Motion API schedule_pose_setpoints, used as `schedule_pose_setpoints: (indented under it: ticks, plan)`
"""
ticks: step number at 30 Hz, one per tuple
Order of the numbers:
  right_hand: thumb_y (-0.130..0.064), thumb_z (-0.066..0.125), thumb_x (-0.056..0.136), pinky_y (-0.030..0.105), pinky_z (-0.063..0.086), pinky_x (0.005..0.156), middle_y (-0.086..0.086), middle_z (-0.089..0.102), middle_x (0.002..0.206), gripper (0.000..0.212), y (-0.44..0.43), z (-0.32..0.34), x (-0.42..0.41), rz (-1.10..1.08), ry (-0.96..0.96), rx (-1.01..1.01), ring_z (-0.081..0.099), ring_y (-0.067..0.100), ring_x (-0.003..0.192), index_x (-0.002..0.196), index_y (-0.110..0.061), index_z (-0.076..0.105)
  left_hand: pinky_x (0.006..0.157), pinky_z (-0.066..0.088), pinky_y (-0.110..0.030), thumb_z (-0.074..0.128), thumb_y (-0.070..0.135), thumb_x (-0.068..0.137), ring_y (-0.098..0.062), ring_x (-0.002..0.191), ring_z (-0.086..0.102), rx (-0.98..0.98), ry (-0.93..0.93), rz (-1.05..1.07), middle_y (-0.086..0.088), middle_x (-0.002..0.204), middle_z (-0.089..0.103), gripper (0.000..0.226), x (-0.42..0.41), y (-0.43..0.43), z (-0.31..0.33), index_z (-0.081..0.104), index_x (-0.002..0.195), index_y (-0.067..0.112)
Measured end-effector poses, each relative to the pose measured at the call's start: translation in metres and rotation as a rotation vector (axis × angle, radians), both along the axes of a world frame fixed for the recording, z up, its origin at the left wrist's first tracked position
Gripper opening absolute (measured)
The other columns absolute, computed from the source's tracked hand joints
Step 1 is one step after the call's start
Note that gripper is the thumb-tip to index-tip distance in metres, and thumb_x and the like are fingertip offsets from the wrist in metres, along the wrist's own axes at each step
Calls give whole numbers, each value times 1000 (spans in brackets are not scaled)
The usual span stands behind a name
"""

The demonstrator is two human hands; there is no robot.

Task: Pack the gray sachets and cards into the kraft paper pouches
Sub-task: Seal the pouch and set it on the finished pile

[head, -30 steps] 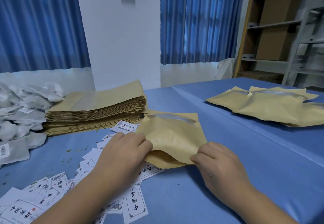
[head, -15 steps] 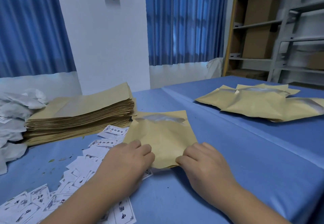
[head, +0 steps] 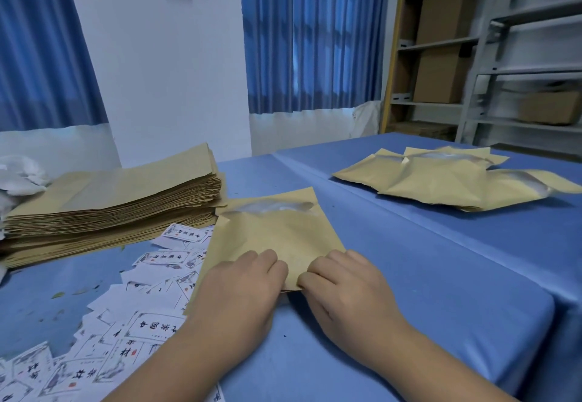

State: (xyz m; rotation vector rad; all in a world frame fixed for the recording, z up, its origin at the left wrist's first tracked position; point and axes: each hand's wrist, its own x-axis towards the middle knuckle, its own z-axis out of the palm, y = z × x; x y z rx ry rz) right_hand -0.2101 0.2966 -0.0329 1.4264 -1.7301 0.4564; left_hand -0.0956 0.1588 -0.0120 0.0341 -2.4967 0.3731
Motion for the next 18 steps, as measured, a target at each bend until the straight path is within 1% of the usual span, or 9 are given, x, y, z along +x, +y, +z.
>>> schedule_pose_setpoints:
  ticks: [2,7,9,12,13,14,15,16,18]
  plan:
    - [-5,69,70,34,38,49,0,48,60,17,-1,-1,1,-4,-14,-12,42,23,54,61,-14,58,34,39,-29,88,14,47,-21,48,50,19,46,-18,1,59,50,34,-4,4,0,56,59,17]
    - [-16,65,79,33,40,53,-2,53,65,12,2,0,2,31,-57,31,47,21,58,67,-16,64,35,36,-25,88,16,49,-21,47,50,24,29,-49,2,58,50,34,-6,7,0,55,56,18]
    - [-34,55,87,30,41,61,-6,57,73,23,6,1,-1,76,-256,-13,53,16,67,77,-19,68,36,39,-26,82,14,55,-22,49,52,73,39,-68,1,61,51,27,-1,5,0,55,59,17]
    - [-47,50,90,18,40,69,-12,57,84,28,10,4,-8,83,-752,-272,55,4,78,90,-26,68,46,47,-31,72,17,67,-23,58,57,177,15,-118,1,71,56,11,8,-4,3,61,70,15]
    - [-47,50,92,15,38,68,-11,54,88,23,11,4,-13,50,-871,-340,54,1,82,94,-31,66,58,50,-31,73,27,72,-20,69,59,219,-64,-124,4,83,59,15,11,-9,5,66,81,18]
    - [-47,51,92,14,37,68,-11,52,93,19,11,3,-19,8,-972,-369,53,-3,84,99,-34,62,76,48,-29,68,46,76,-15,85,58,255,-144,-110,10,99,58,29,15,-14,7,67,96,25]
    - [-48,51,90,15,37,68,-11,50,97,22,11,2,-24,-40,-1062,-352,52,-6,85,105,-34,59,90,38,-24,55,67,76,-9,100,51,298,-212,-67,18,114,51,48,20,-20,8,63,110,34]
    - [-49,51,89,16,37,68,-11,50,97,30,11,0,-28,-92,-1136,-295,52,-7,84,113,-32,58,95,29,-21,40,80,73,-3,107,44,370,-251,-9,25,122,42,63,25,-25,11,56,119,41]
    - [-55,48,88,23,41,70,-11,53,88,46,10,-1,-30,-226,-1173,-120,54,0,83,125,-29,52,93,32,-23,28,84,74,-1,108,45,499,-188,133,29,122,37,67,32,-36,13,47,126,45]
